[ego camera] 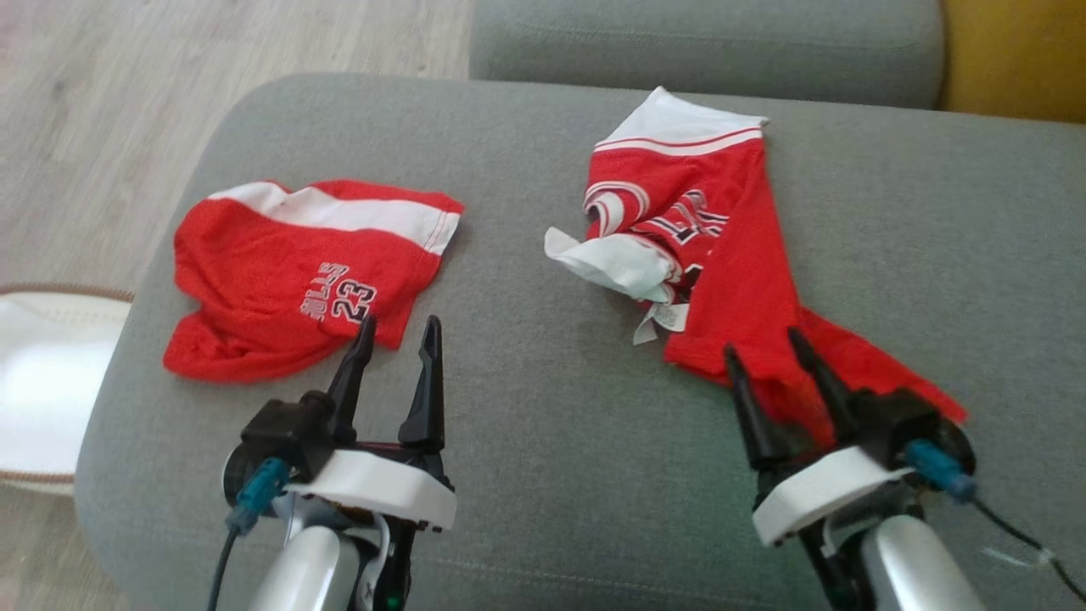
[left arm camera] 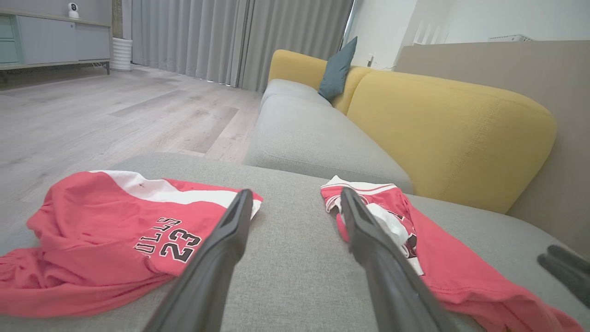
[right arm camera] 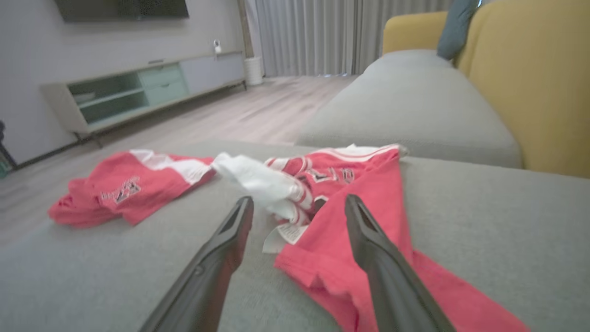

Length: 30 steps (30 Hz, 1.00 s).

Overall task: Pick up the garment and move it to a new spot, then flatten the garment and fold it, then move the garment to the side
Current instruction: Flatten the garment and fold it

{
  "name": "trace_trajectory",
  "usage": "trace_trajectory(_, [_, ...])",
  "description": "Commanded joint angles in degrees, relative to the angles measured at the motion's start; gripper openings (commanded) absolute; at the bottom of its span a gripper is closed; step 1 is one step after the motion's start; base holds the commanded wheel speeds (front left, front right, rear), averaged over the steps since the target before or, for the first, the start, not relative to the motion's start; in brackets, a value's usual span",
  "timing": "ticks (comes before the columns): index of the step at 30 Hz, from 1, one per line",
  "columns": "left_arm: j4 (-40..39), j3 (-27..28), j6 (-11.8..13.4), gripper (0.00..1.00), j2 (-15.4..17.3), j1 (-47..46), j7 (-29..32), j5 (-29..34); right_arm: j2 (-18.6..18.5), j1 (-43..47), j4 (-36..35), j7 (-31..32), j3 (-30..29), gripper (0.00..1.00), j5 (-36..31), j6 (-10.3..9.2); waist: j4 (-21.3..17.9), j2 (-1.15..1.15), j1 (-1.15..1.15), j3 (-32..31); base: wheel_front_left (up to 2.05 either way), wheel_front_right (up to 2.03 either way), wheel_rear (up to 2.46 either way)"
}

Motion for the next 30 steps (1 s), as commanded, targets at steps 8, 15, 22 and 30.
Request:
trace_trajectory(8, [-1.18, 0.63, -0.58, 1.0, 0.29, -4.61, -0.7, -0.51, 0.24, -8.49, 9.38, 1.3, 2.39, 1.0, -7.37, -0.03, 4.47, 0.0, 0.0, 4.03, 0.0, 0.0, 0.0])
trace_trajectory(15, [-0.66, 0.68, -0.76, 1.0, 0.29, -5.78, -0.7, -0.58, 0.24, -13.28, 18.21, 1.24, 0.05, 1.0, -11.67, -0.03, 6.91, 0.0, 0.0, 5.97, 0.0, 0.0, 0.0])
trace_trajectory(22, [-0.41, 1.38, -0.59, 1.0, 0.29, -5.9, -0.7, -0.59, 0.24, -15.0, 22.55, 0.49, 0.01, 0.0, -12.27, -0.03, 6.81, 0.0, 0.0, 6.02, 0.0, 0.0, 0.0])
trace_trajectory(30, [-0.51, 2.04, -0.43, 1.0, 0.29, -4.94, -0.7, -0.28, 0.25, -15.45, 18.77, -0.49, -2.34, 0.0, -10.49, -0.03, 2.7, 0.0, 0.0, 3.8, 0.0, 0.0, 0.0])
